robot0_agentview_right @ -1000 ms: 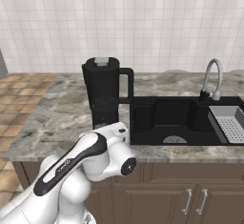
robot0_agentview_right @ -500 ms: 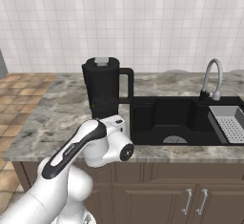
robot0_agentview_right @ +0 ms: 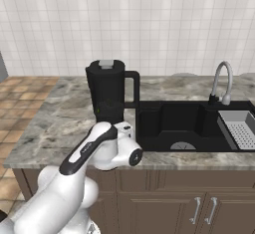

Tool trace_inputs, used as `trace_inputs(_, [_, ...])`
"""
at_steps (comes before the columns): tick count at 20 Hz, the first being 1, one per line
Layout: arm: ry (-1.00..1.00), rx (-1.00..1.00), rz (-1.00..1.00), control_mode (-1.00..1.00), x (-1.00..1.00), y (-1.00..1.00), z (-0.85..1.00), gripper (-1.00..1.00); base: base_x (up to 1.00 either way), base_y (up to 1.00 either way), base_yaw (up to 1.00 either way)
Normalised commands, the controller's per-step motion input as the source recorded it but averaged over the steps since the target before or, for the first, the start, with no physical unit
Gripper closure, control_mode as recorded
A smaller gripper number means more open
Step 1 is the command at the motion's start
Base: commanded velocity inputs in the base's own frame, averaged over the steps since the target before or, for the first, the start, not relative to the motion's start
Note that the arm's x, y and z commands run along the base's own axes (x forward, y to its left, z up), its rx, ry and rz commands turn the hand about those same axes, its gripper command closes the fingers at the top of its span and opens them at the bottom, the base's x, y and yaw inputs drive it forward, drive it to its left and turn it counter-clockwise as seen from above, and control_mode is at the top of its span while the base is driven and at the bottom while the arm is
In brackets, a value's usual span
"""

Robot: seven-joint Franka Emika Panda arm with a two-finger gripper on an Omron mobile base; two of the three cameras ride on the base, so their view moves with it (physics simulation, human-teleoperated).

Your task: Grab the lemon wedges from the fridge, place them in the blender, close the lid, and turn on the blender to create a marinade.

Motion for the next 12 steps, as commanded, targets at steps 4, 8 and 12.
trace_inputs(4, [0.0,0.0,-0.03,-1.0,0.29,0.0,-0.31,1.0,0.0,0.0,0.0])
trace_inputs(8, [0.0,0.0,-0.03,-1.0,0.37,0.04,-0.29,1.0,0.0,0.0,0.0])
trace_inputs(12, [0.0,0.0,-0.03,-1.0,0.32,0.08,-0.32,1.0,0.0,0.0,0.0])
